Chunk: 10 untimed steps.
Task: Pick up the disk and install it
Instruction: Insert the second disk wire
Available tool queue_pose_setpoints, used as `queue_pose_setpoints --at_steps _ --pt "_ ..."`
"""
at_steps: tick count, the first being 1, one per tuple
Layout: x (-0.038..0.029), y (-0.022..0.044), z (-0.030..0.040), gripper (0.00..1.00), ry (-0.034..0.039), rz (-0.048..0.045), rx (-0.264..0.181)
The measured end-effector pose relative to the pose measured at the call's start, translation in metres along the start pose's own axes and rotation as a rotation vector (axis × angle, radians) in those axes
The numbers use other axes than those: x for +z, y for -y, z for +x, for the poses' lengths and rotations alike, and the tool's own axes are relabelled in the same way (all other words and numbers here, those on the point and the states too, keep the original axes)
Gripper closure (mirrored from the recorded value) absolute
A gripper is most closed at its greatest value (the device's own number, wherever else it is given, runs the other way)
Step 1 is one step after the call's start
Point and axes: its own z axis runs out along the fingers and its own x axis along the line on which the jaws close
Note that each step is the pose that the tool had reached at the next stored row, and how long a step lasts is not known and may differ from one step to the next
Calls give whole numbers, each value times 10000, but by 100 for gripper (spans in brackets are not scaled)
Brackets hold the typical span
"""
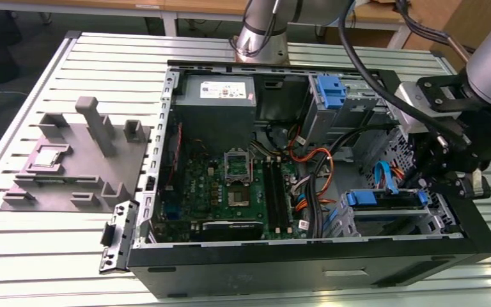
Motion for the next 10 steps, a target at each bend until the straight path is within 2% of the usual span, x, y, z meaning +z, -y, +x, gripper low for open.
queue_pose_setpoints --at_steps 3,10 --pt "4 -29 17 83 6 71 -43" --pt "26 -66 45 83 15 168 -187"
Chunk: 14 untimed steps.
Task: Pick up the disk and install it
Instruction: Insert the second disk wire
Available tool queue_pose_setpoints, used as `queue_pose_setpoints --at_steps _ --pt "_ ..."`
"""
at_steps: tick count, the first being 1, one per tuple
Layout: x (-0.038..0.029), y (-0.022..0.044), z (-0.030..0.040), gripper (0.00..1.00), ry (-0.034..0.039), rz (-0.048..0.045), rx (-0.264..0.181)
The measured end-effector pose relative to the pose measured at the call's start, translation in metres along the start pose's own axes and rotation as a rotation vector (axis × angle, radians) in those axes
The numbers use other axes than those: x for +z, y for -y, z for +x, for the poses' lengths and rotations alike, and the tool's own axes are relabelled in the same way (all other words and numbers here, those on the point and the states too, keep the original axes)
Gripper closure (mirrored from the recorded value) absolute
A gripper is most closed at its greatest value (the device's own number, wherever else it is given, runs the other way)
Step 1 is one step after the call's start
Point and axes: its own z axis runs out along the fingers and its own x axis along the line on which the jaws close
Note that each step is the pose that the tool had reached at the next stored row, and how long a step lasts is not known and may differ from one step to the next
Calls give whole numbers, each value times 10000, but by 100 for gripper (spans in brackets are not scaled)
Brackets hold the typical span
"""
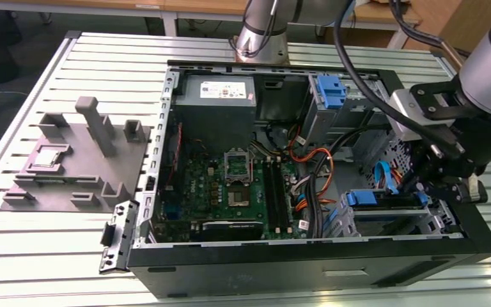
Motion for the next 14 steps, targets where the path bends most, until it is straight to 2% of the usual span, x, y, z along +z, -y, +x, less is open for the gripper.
queue_pose_setpoints --at_steps 9,14 --pt "9 -28 34 83 14 178 -180" --pt "9 -36 35 83 15 185 -190"
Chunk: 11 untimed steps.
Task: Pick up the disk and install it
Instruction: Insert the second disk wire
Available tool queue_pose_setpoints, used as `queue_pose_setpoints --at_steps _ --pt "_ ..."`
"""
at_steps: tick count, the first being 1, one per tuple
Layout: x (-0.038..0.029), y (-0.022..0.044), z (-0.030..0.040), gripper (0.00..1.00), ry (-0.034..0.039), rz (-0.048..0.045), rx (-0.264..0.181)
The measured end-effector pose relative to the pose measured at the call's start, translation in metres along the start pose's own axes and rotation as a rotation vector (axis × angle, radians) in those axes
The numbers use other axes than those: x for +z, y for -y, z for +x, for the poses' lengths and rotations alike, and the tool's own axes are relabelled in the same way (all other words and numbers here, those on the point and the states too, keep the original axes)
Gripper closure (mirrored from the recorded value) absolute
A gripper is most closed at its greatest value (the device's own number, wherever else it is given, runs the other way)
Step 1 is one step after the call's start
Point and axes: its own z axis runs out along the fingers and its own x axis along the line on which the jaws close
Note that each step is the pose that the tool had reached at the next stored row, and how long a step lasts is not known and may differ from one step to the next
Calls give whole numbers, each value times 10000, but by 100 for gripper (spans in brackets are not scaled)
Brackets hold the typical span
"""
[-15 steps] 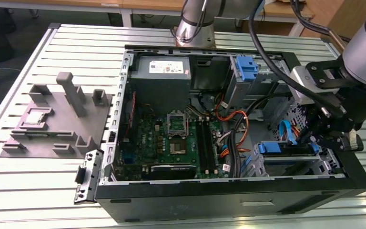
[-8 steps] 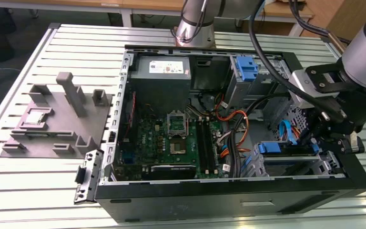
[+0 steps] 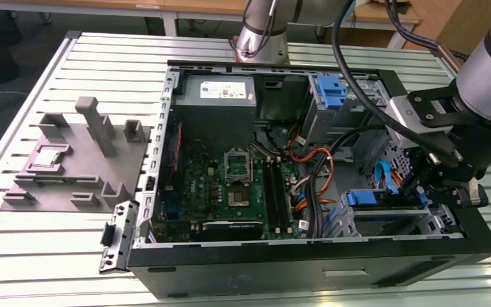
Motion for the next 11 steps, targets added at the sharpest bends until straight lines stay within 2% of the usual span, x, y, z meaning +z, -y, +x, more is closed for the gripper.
queue_pose_setpoints --at_steps 11 --pt "19 -20 0 83 -1 4 0"
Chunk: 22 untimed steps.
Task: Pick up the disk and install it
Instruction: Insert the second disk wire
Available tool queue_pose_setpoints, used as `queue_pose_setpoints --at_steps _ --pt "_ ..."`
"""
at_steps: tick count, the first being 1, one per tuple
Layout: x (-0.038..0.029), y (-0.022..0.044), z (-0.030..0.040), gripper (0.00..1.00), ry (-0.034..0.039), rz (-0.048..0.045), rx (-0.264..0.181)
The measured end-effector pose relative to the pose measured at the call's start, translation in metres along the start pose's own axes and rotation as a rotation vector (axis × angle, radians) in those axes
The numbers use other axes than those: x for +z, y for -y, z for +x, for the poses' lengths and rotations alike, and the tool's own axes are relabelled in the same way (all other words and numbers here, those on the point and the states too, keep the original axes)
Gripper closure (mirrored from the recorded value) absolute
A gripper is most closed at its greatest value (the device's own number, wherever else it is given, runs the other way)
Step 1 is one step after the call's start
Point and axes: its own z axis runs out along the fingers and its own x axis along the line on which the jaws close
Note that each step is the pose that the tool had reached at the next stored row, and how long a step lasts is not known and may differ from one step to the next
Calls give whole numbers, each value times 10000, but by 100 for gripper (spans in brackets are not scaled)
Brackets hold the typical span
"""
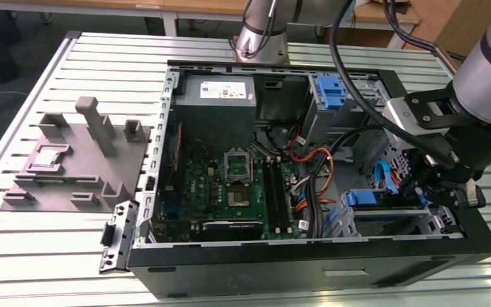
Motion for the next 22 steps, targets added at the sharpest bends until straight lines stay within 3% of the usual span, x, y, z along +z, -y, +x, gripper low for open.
queue_pose_setpoints --at_steps 22 --pt "58 -22 3 83 -6 0 -1"
